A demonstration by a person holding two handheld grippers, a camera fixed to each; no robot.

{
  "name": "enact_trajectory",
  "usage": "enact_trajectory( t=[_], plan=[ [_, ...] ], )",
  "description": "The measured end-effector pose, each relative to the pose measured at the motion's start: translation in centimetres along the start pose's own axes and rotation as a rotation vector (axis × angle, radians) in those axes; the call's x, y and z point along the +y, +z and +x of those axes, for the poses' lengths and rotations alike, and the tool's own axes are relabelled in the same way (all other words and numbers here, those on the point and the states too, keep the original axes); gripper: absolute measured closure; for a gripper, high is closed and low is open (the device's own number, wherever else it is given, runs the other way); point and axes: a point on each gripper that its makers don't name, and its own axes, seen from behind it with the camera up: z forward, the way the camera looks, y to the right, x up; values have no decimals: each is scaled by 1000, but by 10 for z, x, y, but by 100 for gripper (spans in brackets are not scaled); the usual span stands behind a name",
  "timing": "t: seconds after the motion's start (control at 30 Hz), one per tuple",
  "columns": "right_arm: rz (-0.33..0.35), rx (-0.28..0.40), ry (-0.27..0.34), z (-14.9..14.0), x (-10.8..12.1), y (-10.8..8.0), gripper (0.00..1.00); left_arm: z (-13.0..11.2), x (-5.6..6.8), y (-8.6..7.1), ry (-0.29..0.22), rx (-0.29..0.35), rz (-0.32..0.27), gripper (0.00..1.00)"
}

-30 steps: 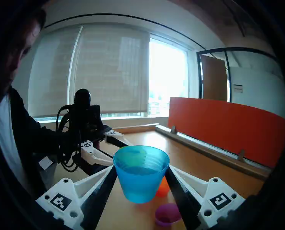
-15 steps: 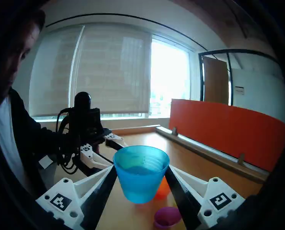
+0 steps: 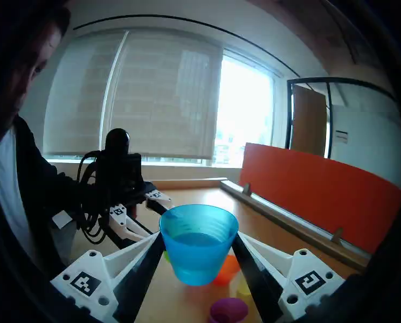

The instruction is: Pour water

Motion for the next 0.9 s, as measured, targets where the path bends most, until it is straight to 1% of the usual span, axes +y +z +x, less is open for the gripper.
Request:
enact_trajectory(
  t=[0.23, 0.6, 0.9],
  plan=[
    [21, 3, -32, 7, -3, 6, 11, -5, 3, -3, -7, -6, -6, 14],
    [30, -3, -92, 14, 0, 16, 11, -12, 9, -3, -21, -13, -22, 14],
    [33, -4, -146, 20, 0, 23, 11, -13, 15, -6, -21, -8, -34, 14]
  ],
)
